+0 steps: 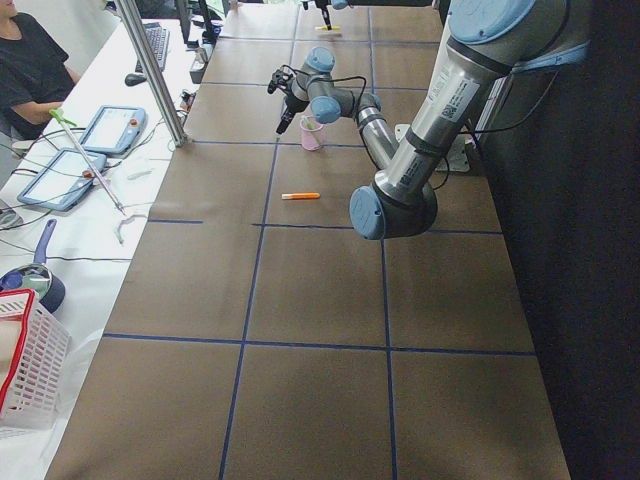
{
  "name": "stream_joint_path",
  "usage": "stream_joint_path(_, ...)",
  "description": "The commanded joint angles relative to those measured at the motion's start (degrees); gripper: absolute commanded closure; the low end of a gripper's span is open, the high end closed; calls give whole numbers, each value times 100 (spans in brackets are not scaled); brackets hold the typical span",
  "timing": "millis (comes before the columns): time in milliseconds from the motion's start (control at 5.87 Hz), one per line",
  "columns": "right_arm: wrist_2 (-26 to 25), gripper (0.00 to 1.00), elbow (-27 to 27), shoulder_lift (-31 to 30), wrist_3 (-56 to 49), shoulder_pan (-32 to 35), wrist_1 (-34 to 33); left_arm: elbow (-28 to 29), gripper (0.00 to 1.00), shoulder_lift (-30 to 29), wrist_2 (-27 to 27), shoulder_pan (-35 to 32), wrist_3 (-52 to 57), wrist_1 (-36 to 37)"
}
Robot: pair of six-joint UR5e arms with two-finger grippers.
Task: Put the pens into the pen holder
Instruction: 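Move the left gripper back while the right gripper grasps the yellow highlighter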
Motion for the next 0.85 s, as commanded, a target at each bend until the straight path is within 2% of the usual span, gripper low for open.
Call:
stream_joint_path(0, 244, 100, 1054, -66, 148, 40, 69, -14, 9, 0, 0, -6, 0, -9)
stream_joint_path(170, 306, 100, 1572, -31, 870, 14, 556, -14, 9, 0, -9, -6, 0, -9)
stream_joint_path(341, 272, 100, 1777, -4, 2244, -308, 1745, -14, 10, 0, -9, -6, 0, -9)
stream_joint_path(511, 263, 100, 1788, 135, 3545, -625, 2844, -14, 10, 35, -17, -6, 0, -17)
stream_joint_path(682, 211, 100, 1840, 459, 4881, -1028, 3586, -14, 10, 44, -9, -14, 0, -17)
